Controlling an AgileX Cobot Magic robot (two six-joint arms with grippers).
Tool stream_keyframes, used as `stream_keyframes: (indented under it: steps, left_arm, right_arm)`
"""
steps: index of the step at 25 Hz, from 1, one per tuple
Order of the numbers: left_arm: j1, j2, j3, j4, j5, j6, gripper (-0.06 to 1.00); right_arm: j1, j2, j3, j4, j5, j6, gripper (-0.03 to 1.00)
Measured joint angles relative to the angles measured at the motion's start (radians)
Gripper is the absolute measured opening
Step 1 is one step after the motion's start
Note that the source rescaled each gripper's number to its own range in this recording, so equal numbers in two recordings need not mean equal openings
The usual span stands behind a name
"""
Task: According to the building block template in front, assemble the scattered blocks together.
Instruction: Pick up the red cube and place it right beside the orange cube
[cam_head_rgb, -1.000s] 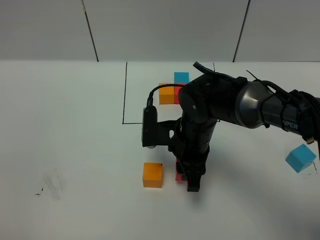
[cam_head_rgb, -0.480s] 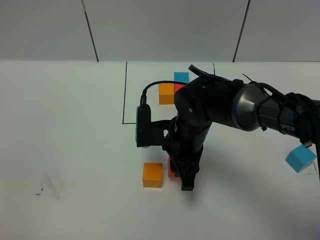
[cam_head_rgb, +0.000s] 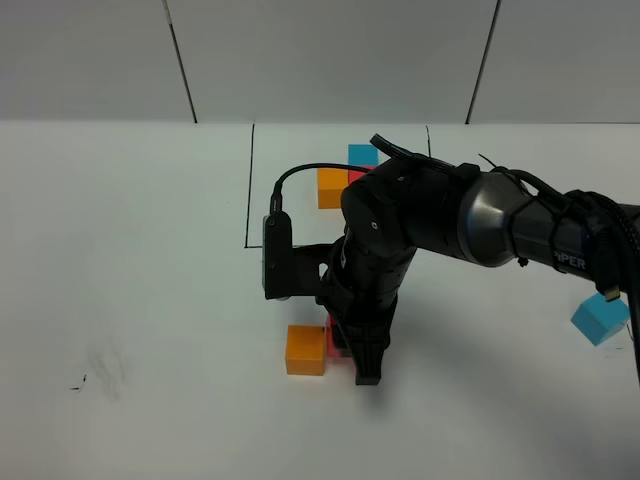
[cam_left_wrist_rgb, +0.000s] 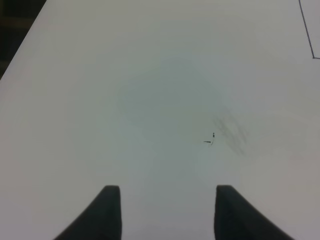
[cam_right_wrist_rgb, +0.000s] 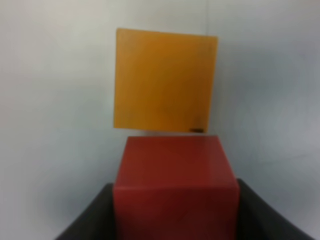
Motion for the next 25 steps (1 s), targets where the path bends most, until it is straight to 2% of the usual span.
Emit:
stream_keyframes:
  steps: [17, 25]
  left_arm:
    - [0.000, 0.000, 0.000, 0.000, 0.000, 0.000, 0.00]
    - [0.000, 0.000, 0.000, 0.000, 0.000, 0.000, 0.00]
  right_arm:
    - [0.000, 0.074, -0.006, 0.028, -0.010, -0.026, 0.29]
    - [0.000, 0.119, -0.068, 0.030, 0.000, -0.016, 0.29]
